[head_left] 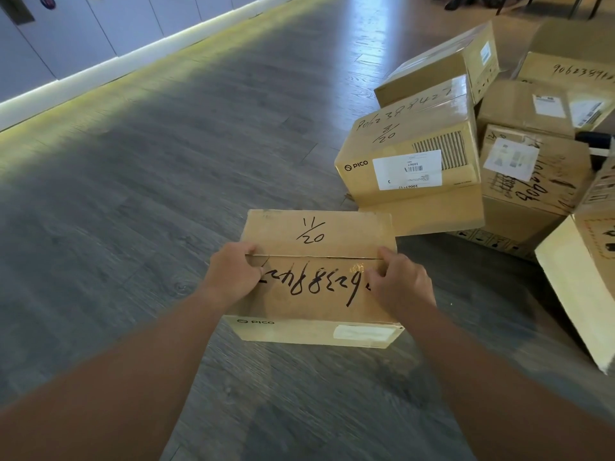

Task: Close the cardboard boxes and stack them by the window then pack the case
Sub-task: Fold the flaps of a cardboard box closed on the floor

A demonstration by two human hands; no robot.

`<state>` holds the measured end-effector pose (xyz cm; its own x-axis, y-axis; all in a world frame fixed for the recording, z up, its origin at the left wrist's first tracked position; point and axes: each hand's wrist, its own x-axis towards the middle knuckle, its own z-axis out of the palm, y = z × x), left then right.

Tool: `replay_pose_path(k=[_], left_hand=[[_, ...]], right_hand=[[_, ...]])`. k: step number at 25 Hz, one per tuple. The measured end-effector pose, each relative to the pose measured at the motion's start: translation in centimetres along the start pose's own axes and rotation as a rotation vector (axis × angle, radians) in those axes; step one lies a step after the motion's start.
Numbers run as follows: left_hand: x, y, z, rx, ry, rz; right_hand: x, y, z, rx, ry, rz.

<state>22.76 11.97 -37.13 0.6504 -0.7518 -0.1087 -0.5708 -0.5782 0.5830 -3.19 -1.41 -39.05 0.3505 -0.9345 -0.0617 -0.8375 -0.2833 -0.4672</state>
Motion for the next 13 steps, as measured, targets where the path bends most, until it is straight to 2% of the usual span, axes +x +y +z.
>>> replay_pose_path(k=[6,10,13], left_hand=[[0.0,1.4,-2.4,-0.024,0.057,-0.026],[-0.4,5.3,-7.3,-0.075,0.090,-0.053],[-1.1,10.4,-14.4,-0.101,0.108,-0.037]], right_hand=[[1.4,-1.7,-2.3,0.018,0.029,-0.075],[2.2,-5.1,-9.0,0.041,0.033,-0.146],[1.9,-9.1,-16.0,0.024,0.048,-0.137]])
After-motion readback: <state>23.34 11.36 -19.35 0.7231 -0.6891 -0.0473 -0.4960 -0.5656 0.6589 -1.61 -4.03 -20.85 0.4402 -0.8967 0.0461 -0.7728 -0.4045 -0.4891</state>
